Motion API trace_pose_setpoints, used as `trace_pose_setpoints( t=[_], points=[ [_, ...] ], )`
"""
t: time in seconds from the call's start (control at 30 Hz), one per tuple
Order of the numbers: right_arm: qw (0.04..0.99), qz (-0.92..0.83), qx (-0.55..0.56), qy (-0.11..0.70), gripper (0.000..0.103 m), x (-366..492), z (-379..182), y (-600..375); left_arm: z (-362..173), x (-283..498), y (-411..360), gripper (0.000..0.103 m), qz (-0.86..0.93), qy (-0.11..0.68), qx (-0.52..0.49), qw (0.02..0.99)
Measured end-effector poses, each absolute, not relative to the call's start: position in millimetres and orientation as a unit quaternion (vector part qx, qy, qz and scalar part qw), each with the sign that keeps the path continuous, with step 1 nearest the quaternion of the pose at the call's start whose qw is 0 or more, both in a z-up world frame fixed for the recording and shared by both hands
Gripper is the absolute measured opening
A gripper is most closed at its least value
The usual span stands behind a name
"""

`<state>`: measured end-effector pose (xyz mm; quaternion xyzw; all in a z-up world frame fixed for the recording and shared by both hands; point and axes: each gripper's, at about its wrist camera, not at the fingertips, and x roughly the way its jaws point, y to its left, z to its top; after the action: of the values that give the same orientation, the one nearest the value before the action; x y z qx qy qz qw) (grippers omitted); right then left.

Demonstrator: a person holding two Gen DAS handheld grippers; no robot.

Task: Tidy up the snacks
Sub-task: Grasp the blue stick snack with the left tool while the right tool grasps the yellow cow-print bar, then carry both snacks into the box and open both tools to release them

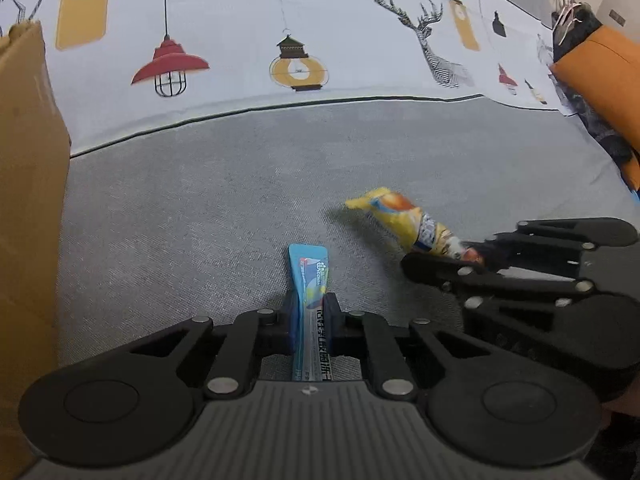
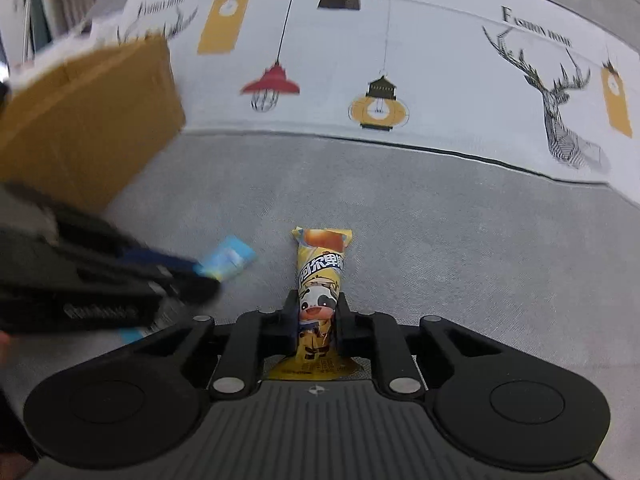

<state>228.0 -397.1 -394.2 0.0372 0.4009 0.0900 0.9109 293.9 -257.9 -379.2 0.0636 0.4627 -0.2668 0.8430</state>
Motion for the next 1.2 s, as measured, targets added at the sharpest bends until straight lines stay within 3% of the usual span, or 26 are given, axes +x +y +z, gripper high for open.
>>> trace_pose_setpoints(
  t=[0.4, 0.97, 1.2],
  points=[
    [0.928, 0.038, 0.130, 0.346, 0.017, 174, -310, -371, -267, 243, -209, 0.013, -0.266, 0.373, 0.045, 0.888],
    [0.961, 0.138, 0.077, 0.226, 0.017, 133, -134, -208, -105, 157, -32, 0.013, -0.161, 0.233, 0.021, 0.959],
    [0.962, 0.184, 0.061, 0.190, 0.017, 149, -93, -151, -79, 162, 24, 0.013, -0.125, 0.198, 0.009, 0.972]
  ],
)
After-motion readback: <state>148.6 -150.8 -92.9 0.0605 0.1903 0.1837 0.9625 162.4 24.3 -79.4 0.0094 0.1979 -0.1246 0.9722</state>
